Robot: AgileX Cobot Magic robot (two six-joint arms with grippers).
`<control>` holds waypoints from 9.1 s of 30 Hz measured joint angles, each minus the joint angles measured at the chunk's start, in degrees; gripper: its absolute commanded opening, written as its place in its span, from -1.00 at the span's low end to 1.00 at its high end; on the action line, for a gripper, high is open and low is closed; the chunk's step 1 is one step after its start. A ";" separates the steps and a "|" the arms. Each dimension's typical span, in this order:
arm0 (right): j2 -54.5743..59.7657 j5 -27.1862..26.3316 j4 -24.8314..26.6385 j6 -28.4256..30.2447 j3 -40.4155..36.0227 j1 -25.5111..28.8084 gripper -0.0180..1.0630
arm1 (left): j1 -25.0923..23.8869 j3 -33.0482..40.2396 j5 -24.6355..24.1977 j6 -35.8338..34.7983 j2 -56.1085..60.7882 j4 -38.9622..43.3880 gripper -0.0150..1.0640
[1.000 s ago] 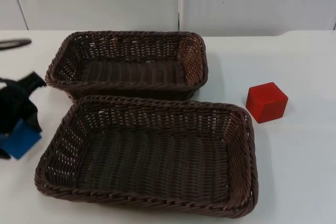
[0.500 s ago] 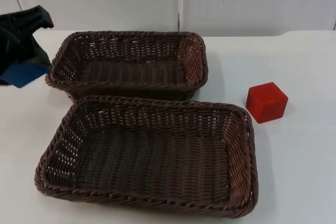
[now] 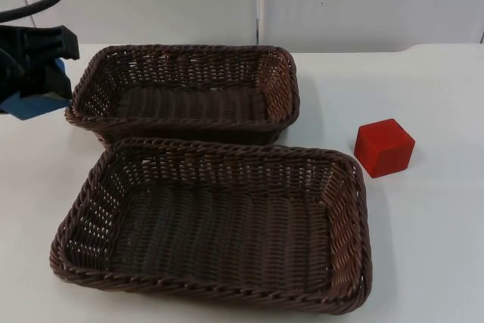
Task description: Pick up one cube with the left hand and place it into the upper basket. Pick up one cube with the right hand and place it into the lower basket.
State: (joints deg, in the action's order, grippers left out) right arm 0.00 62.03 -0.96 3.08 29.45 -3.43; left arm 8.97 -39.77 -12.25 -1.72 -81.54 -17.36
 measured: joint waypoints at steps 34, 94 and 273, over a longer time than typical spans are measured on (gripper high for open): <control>0.00 0.00 0.00 0.00 0.00 0.00 0.98 | 3.32 -29.33 -18.89 12.48 -15.31 0.05 -0.98; 0.00 0.00 0.00 0.00 0.00 0.00 0.98 | 3.36 -53.72 -22.68 15.29 -50.63 -0.75 0.17; 75.70 -16.75 0.00 1.23 35.44 -0.08 0.98 | 3.36 -4.87 -23.20 15.59 27.57 -5.68 0.30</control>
State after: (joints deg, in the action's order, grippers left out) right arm 75.70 45.27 -0.96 4.31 64.89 -3.51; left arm 12.33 -44.64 -35.44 13.87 -53.97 -23.04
